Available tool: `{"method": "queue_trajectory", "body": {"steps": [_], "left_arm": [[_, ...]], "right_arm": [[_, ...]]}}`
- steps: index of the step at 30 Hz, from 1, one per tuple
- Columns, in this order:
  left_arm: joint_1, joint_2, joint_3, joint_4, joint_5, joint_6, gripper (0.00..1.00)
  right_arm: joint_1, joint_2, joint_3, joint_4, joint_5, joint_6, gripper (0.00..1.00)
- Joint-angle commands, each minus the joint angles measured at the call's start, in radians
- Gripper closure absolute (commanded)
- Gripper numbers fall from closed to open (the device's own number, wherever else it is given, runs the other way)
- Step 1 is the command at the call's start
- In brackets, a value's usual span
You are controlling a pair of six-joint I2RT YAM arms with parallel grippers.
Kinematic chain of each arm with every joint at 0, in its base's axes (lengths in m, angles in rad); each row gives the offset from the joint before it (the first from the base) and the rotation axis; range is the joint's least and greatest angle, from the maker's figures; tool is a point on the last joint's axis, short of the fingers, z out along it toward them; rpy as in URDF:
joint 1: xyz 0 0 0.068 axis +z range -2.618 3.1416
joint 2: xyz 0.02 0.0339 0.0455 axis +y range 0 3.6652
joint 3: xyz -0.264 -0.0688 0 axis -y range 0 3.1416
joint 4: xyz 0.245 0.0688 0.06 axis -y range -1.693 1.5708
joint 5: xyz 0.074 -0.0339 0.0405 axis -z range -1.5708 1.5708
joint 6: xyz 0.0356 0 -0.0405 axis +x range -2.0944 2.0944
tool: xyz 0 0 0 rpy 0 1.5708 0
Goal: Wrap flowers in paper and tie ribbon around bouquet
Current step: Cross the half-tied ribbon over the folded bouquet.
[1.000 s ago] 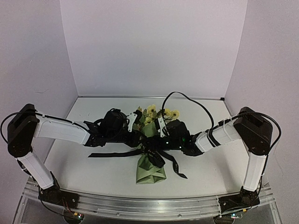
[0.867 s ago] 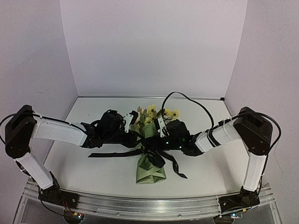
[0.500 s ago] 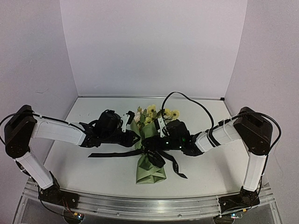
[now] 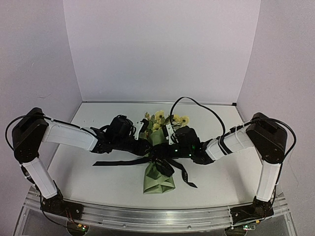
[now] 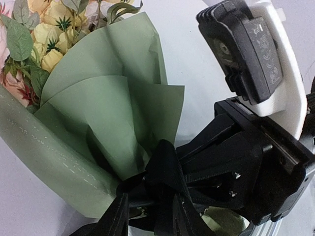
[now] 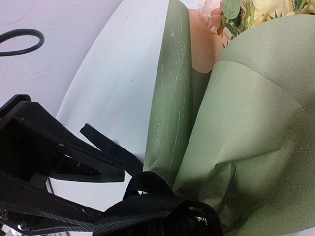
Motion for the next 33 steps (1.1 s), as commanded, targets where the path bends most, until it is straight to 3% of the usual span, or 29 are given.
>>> {"method": "queue_trajectory", "body": {"steps": [1,33], "left_arm": [[0.0,0.019,0.052,0.019,0.027,0.006,0.67],[0.0,-0.006,0.037,-0.023,-0.03,0.027,0.61]], "right_arm": [[-0.003,-0.03,0.034,0.034,-0.016,-0.015,1.0],[-0.01,-0.061,0.028,0.053,-0.058,-0.05,1.0]]}}
